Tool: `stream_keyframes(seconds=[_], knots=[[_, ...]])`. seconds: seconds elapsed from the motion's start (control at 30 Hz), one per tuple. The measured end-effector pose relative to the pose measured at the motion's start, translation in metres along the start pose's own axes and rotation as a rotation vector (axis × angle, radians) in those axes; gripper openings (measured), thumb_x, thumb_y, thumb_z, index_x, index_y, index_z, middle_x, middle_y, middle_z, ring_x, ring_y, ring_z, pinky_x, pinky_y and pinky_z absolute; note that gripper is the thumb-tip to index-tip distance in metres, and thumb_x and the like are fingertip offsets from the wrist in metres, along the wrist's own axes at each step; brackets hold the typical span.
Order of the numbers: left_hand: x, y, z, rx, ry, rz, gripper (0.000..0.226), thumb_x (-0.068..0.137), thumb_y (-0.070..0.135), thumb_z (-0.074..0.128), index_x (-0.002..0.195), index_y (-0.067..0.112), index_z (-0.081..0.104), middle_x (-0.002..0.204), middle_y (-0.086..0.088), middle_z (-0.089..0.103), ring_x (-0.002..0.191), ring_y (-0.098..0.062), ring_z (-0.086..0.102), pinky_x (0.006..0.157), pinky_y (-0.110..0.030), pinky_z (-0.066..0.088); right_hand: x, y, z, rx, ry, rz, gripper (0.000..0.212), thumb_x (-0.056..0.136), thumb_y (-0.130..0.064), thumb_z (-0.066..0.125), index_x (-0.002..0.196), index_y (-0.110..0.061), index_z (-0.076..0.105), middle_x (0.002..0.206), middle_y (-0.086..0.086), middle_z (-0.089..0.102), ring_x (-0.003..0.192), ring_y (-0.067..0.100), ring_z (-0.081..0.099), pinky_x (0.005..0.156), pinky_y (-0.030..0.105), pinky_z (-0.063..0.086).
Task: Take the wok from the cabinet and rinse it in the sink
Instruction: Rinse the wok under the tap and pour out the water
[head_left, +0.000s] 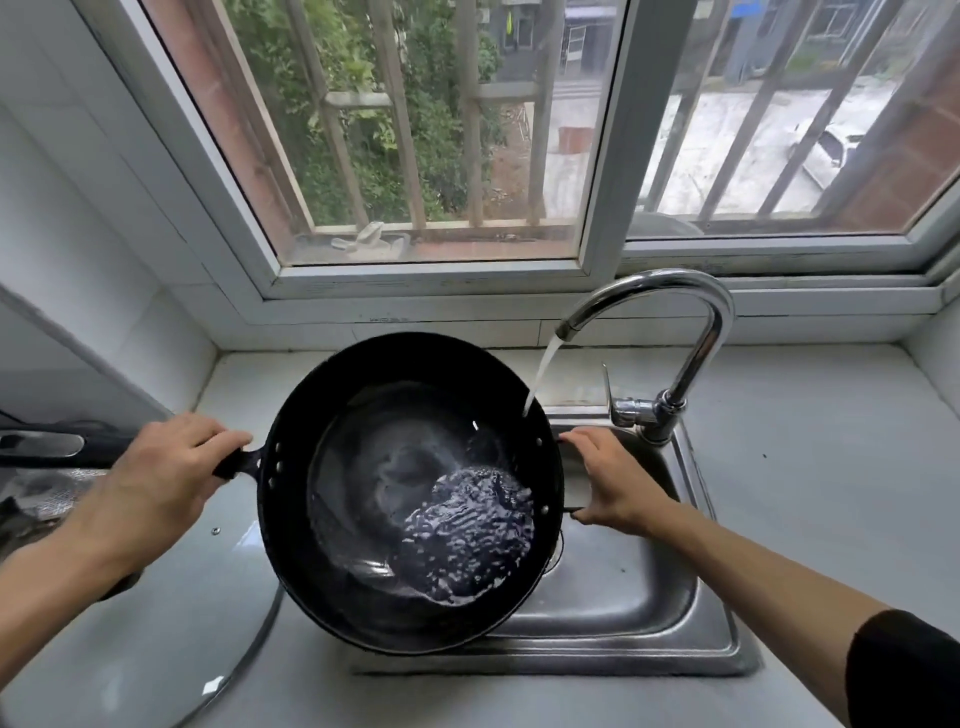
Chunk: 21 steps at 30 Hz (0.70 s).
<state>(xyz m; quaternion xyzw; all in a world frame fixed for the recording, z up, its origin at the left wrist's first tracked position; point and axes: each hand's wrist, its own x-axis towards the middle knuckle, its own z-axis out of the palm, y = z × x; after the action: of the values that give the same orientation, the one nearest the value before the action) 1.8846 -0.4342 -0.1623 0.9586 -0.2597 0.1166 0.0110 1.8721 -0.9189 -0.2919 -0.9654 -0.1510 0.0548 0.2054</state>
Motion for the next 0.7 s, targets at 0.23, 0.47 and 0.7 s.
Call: stream_keyframes(seconds=[0.23, 0.47, 0.7], knots=[[-0.005, 0.021, 0.003, -0.080, -0.094, 0.056, 0.045, 0.052, -0.002, 0.088, 0.091, 0.011, 0.067, 0.076, 0.000, 0.060, 0.068, -0.027, 0.055, 0.062, -0.032, 0.041, -0.030, 0.011, -0.012, -0.028, -0.187, 0.060, 0.110, 0.053, -0.037, 0.089, 0.145, -0.012, 0.035, 0.142, 0.004, 0.036, 0.132, 0.021, 0.033, 0.110, 0.016, 0.023], [-0.011, 0.041, 0.025, -0.175, -0.163, 0.085, 0.047, 0.054, 0.004, 0.089, 0.092, 0.019, 0.066, 0.078, 0.007, 0.061, 0.068, -0.020, 0.057, 0.061, -0.026, 0.042, -0.058, 0.024, -0.053, -0.087, -0.352, 0.081, 0.104, 0.052, -0.046, 0.084, 0.142, -0.020, 0.039, 0.135, -0.001, 0.041, 0.126, 0.017, 0.038, 0.111, 0.026, 0.031], [-0.012, 0.058, 0.059, -0.345, -0.192, 0.094, 0.053, 0.055, 0.004, 0.089, 0.099, 0.023, 0.064, 0.083, 0.010, 0.063, 0.071, -0.016, 0.059, 0.064, -0.020, 0.043, -0.086, 0.025, -0.096, -0.187, -0.404, 0.123, 0.096, 0.058, -0.040, 0.082, 0.141, -0.016, 0.040, 0.137, 0.001, 0.046, 0.127, 0.018, 0.040, 0.107, 0.022, 0.031]])
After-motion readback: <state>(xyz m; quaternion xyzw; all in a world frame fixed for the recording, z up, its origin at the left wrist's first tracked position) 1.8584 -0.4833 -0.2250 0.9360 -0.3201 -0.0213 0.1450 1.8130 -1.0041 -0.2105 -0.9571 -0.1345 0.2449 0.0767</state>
